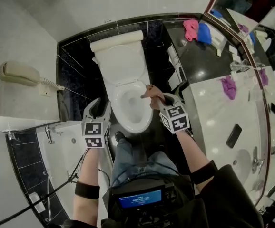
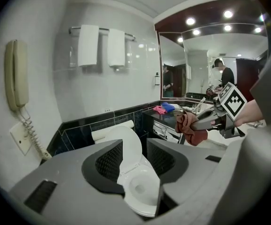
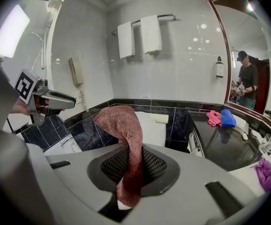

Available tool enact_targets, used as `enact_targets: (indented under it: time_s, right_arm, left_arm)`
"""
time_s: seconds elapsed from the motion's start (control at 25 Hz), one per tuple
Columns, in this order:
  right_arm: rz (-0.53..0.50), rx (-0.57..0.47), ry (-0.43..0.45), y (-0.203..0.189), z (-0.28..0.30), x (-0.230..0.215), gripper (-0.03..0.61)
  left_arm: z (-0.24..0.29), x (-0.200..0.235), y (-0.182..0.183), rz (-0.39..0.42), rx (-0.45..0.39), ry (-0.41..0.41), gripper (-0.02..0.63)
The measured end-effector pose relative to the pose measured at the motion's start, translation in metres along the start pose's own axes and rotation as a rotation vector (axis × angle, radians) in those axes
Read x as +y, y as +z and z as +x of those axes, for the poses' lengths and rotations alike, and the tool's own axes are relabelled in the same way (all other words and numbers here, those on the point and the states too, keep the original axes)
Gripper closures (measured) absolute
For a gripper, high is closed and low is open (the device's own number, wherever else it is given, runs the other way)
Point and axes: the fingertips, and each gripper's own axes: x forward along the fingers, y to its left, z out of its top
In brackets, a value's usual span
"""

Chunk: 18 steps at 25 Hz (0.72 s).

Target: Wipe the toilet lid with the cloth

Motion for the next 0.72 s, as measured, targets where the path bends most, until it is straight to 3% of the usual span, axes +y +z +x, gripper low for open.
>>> enact_targets:
  time_s: [0.28, 0.56, 0.72]
  right_arm:
    - [0.022, 0.049, -0.003, 0.0, 0.087, -0.006, 0.505]
    - [0.02, 0.077, 0.026, -0.008, 0.185, -0.001, 0.505]
    - [0.016, 0.103, 0.034, -0.019, 0.236, -0.004, 0.505]
  left_arm:
    - [0.097, 0.04, 0.003, 0.148, 0.066, -0.063, 0.387]
    - [0.209, 0.076, -0.013, 0.404, 0.109, -0.066, 0.387]
    - [0.268, 0.085, -0.011, 0.486, 0.114, -0.087, 0.387]
